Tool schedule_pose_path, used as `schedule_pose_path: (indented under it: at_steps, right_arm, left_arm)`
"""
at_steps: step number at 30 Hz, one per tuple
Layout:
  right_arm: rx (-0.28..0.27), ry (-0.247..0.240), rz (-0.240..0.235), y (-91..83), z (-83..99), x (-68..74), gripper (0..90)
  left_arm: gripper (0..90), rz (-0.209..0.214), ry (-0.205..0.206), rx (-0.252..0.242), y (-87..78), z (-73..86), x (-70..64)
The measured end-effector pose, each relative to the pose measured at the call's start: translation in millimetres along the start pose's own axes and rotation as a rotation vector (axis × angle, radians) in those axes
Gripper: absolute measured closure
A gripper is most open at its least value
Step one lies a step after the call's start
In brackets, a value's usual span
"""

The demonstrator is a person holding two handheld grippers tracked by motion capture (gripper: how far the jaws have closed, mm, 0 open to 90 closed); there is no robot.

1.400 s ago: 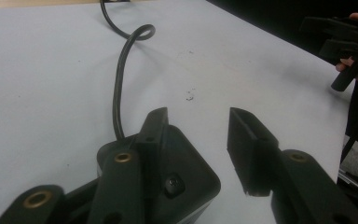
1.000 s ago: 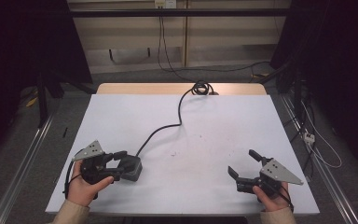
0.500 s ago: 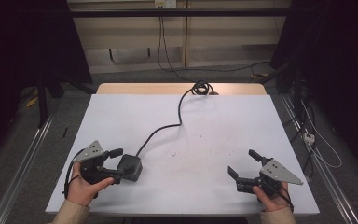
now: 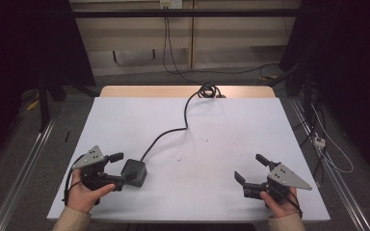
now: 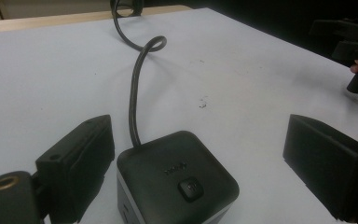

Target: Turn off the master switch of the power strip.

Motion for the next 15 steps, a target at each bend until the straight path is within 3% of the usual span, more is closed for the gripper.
schedule_pose_path:
  at_steps: [15]
  right_arm:
    - [-0.001,0.006,0.000,-0.2,0.0,-0.6,4.3]
  left_arm:
    - [6.1,-0.020,0.013,-0.007,-7.6,6.4,5.2]
Point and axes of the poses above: each handheld gripper's, and its own axes: y roughly forward along the jaws, z roughly out of its underside, x roughly to its left, the point moved 6 cm from there along y, roughly forward along the jaws, and after that the axes turned 7 degrees about y, right-handed, at the moved point
